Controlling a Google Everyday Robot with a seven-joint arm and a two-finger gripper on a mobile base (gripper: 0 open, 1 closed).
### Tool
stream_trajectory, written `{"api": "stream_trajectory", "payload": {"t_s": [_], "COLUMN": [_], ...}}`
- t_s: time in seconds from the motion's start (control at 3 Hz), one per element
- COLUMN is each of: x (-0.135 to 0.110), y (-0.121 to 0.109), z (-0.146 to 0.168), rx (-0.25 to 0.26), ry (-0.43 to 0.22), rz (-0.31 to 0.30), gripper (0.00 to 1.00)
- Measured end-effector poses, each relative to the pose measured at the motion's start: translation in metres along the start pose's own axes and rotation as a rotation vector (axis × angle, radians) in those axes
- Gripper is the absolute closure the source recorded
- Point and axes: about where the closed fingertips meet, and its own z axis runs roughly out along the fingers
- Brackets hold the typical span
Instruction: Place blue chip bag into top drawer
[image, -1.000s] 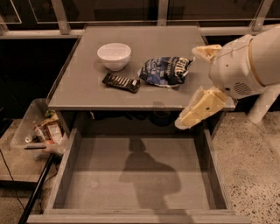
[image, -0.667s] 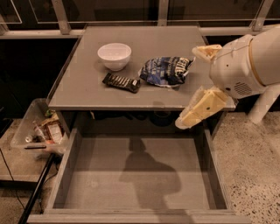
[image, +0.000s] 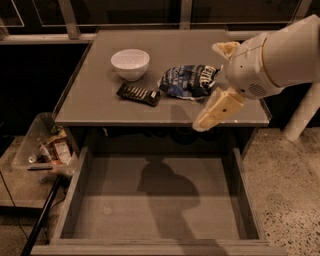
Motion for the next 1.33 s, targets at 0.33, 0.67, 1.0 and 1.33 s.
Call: {"api": "stream_trajectory", "payload": {"t_s": [0.33,0.67,1.0,1.33], "x": [0.010,0.026,0.051,0.062], "y": [-0.028,-0.048,-0.070,-0.091], "z": [0.018,0.037,0.052,0.070], "rx": [0.073,0.115,0.111,0.094], "ry": [0.056,0.112,0.119,0.077], "rz": [-0.020,-0.048,-0.037,-0.035], "gripper": [0.00,0.00,0.00,0.00]}}
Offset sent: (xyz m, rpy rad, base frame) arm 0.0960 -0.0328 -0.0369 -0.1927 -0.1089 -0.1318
